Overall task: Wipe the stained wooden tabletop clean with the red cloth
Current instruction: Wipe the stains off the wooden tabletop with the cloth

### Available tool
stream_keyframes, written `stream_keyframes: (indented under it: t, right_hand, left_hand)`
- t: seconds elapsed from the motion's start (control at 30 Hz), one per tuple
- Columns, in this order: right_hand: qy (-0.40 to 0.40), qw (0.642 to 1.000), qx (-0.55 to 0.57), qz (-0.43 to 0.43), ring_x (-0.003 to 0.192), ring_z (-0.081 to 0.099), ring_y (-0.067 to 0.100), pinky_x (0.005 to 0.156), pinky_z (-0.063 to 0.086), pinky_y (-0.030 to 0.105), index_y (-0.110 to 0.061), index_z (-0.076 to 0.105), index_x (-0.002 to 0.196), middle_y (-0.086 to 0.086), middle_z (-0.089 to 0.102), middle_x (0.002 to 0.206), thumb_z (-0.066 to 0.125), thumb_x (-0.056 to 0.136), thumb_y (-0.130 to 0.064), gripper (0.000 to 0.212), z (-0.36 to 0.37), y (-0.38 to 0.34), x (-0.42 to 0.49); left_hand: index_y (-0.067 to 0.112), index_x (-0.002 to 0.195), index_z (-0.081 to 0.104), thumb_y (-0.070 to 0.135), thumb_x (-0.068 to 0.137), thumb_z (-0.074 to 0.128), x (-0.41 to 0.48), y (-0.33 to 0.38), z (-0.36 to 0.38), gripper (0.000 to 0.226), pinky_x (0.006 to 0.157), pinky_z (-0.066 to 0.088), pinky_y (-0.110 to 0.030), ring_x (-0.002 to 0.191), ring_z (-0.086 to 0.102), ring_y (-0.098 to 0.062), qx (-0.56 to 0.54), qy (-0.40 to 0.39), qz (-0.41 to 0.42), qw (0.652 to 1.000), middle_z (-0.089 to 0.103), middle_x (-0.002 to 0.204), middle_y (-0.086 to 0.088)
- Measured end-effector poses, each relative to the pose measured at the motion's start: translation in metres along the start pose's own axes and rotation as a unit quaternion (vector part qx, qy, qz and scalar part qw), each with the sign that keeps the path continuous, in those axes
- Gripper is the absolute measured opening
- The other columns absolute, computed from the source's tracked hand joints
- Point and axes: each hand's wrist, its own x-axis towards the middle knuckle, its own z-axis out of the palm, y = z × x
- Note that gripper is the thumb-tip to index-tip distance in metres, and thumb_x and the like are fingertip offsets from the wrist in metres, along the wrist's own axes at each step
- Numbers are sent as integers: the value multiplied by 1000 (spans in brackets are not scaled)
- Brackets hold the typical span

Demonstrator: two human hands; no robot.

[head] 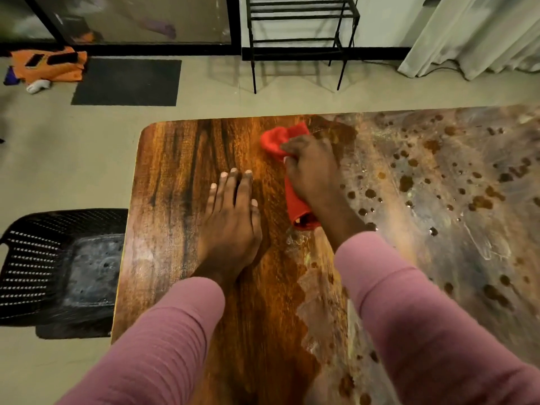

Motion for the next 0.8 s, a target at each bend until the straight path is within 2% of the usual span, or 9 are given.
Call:
stream_keyframes:
  t: [0.07, 0.2, 0.27, 0.37, 0.47, 0.57, 0.67, 0.73, 0.8]
  right_hand:
    - [-4, 1000, -14, -7, 104, 50, 18, 84, 40, 27, -28, 62, 121, -2, 59, 126, 55, 91, -23, 31, -8, 15, 2]
    - [131, 969, 30, 209, 100, 59, 22, 80, 47, 28, -23, 69, 109, 4, 67, 109, 56, 88, -13, 26, -17, 46, 14]
    - [154, 959, 38, 233, 101, 58, 25, 81, 51, 34, -20, 70, 104, 5, 68, 103, 56, 86, -11, 24, -12, 41, 15]
    - [118, 982, 29, 146, 109, 54, 22, 85, 46, 31, -24, 69, 108, 0, 68, 110, 58, 86, -13, 28, -9, 32, 21]
    - [20, 999, -17, 25, 109, 55, 21, 88, 44, 31, -27, 64, 119, 0, 61, 124, 56, 90, -21, 31, -18, 44, 34]
    - [33, 994, -37, 100, 86, 58, 20, 72, 45, 28, -24, 62, 121, 12, 61, 116, 55, 92, -24, 31, -29, 63, 56]
    - [74, 974, -38, 213, 91, 59, 25, 71, 46, 30, -14, 64, 118, 16, 62, 111, 60, 87, -20, 31, -31, 52, 65]
    - [59, 984, -10, 169, 90, 58, 21, 73, 42, 24, -16, 65, 117, 12, 63, 113, 59, 88, -18, 29, -23, 34, 57]
    - [2, 999, 12, 44, 102, 56, 20, 86, 40, 23, -22, 65, 118, 6, 62, 119, 58, 89, -17, 31, -13, 17, 38]
  left_hand:
    - [16, 156, 16, 32, 103, 23, -1, 0, -1, 55, 123, 1, -35, 152, 5, -21, 3, -6, 6, 1000, 17, 163, -8]
    - [17, 156, 15, 36, 102, 19, -1, -3, 0, 58, 123, 0, -34, 152, 4, -20, 2, -11, 16, 1000, 16, 163, -8]
    - [18, 156, 14, 36, 102, 19, -2, -3, 2, 57, 122, -1, -33, 152, 4, -20, 5, -13, 24, 1000, 15, 163, -8]
    - [20, 156, 13, 37, 102, 18, -3, -3, 3, 57, 122, -1, -33, 152, 3, -19, 7, -14, 23, 1000, 15, 164, -7]
    - [20, 156, 14, 38, 102, 18, -1, -4, 4, 57, 123, 1, -34, 152, 4, -19, 7, -12, 21, 1000, 15, 164, -6]
    - [20, 156, 15, 38, 102, 19, -1, -4, 3, 57, 123, 2, -36, 152, 4, -19, 3, -14, 24, 1000, 15, 164, -6]
    - [20, 156, 15, 37, 101, 18, -1, -4, 2, 58, 124, 2, -36, 152, 4, -19, 2, -19, 26, 999, 14, 164, -6]
    - [20, 156, 15, 37, 101, 18, -1, -5, 3, 58, 124, 2, -36, 152, 4, -19, 1, -22, 24, 999, 15, 164, -6]
    - [19, 156, 16, 36, 101, 19, 0, -5, 3, 58, 124, 3, -37, 152, 5, -20, 3, -19, 23, 1000, 16, 163, -7]
